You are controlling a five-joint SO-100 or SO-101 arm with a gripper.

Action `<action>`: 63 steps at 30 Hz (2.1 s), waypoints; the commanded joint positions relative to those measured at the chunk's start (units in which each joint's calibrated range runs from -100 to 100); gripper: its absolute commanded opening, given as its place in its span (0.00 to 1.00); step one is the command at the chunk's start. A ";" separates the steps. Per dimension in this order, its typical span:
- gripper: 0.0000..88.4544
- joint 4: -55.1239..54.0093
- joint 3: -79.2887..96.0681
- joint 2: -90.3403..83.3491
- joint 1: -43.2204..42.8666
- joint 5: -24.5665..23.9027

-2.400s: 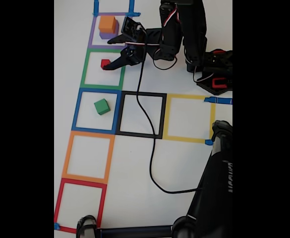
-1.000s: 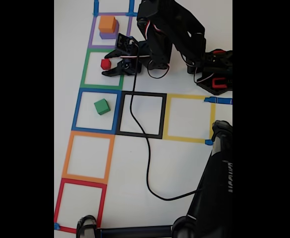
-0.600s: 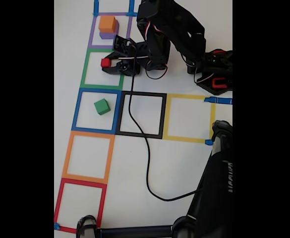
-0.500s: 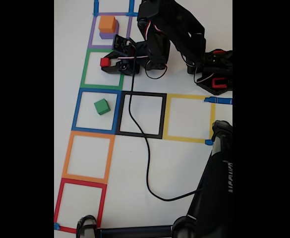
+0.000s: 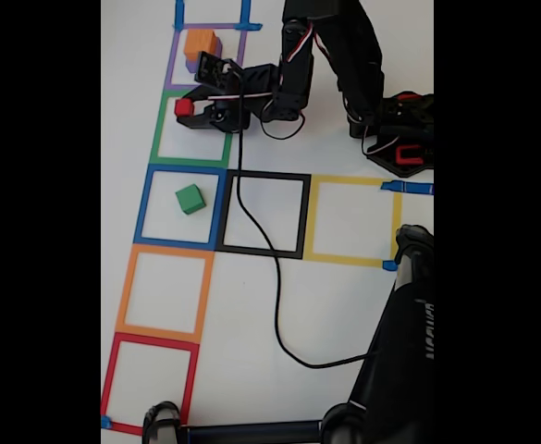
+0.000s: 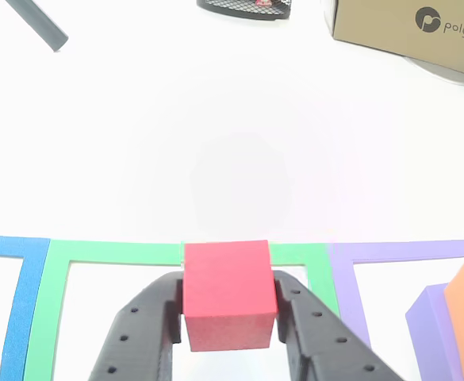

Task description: Tower of hanoi

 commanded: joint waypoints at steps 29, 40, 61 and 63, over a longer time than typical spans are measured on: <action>0.03 126.95 -53.18 -66.19 -19.48 -7.08; 0.03 115.54 -32.18 -71.84 -24.66 0.36; 0.03 32.38 4.54 -34.86 -27.15 0.36; 0.03 26.47 4.82 -30.10 -27.82 0.36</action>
